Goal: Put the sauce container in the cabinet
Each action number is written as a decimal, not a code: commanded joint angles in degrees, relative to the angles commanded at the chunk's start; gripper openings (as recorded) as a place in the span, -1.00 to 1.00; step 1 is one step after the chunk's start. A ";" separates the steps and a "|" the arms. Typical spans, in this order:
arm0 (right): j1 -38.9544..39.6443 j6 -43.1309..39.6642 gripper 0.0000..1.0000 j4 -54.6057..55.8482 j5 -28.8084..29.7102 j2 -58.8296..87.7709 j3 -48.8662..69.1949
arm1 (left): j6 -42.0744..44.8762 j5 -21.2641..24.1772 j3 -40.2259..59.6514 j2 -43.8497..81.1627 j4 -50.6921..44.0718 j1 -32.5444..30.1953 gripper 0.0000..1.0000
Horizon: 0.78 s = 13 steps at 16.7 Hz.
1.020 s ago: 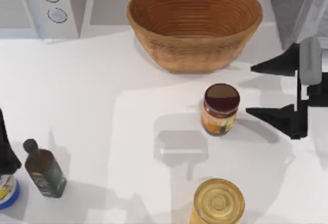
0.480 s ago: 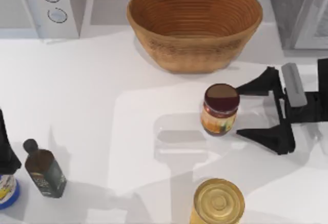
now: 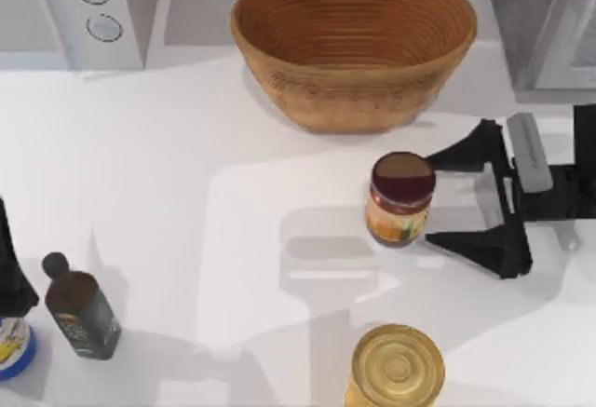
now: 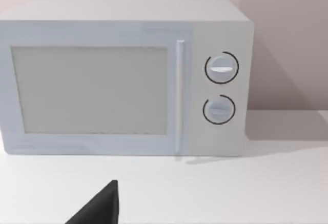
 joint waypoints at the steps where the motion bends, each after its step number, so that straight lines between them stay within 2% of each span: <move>1: 0.37 1.91 1.00 2.48 0.22 0.58 0.06 | 0.00 0.00 0.00 0.00 0.00 0.00 1.00; 9: 6.30 22.00 1.00 28.00 5.24 4.79 -1.45 | 0.00 0.00 0.00 0.00 0.00 0.00 1.00; 13: 8.66 26.40 1.00 32.97 7.37 5.05 -1.95 | 0.00 0.00 0.00 0.00 0.00 0.00 1.00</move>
